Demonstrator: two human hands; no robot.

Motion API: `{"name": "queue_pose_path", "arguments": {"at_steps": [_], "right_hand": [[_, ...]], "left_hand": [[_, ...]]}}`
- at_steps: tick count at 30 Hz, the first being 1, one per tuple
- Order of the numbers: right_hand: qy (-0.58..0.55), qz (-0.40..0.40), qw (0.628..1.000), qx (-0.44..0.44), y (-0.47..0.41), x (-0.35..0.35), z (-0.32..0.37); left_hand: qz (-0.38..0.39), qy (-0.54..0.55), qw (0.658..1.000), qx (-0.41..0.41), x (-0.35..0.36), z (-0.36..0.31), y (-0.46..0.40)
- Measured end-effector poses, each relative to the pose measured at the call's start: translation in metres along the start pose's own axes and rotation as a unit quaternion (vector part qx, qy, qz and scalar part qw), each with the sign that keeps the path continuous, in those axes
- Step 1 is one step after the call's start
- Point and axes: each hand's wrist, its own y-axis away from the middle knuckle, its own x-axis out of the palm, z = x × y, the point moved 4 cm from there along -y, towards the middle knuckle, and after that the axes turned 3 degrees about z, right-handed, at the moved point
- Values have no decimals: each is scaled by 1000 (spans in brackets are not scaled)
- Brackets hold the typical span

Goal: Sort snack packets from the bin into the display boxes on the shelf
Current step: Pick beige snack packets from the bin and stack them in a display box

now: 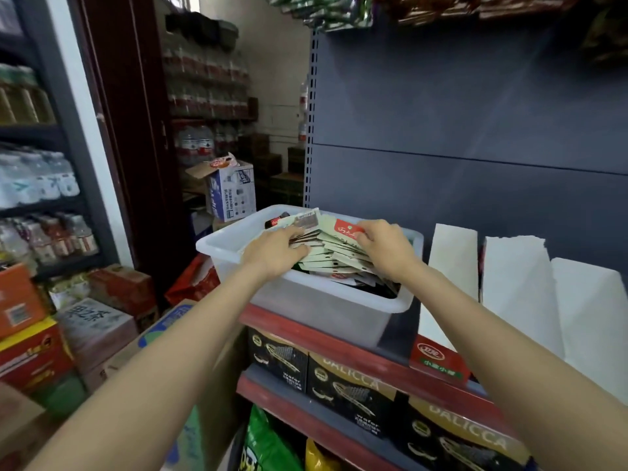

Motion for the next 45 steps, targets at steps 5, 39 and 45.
{"name": "queue_pose_path", "arguments": {"at_steps": [5,39,45], "right_hand": [[-170,-20,985,23,18,-18,1],[-291,-263,905,167,235,-204,-167],[-160,-233,939,194,254,-213,-202]], "left_hand": [[-44,80,993,72,-1,-18,5],[112,323,896,285,101,-334,109],[106,316,894,300,133,-371,114]]}}
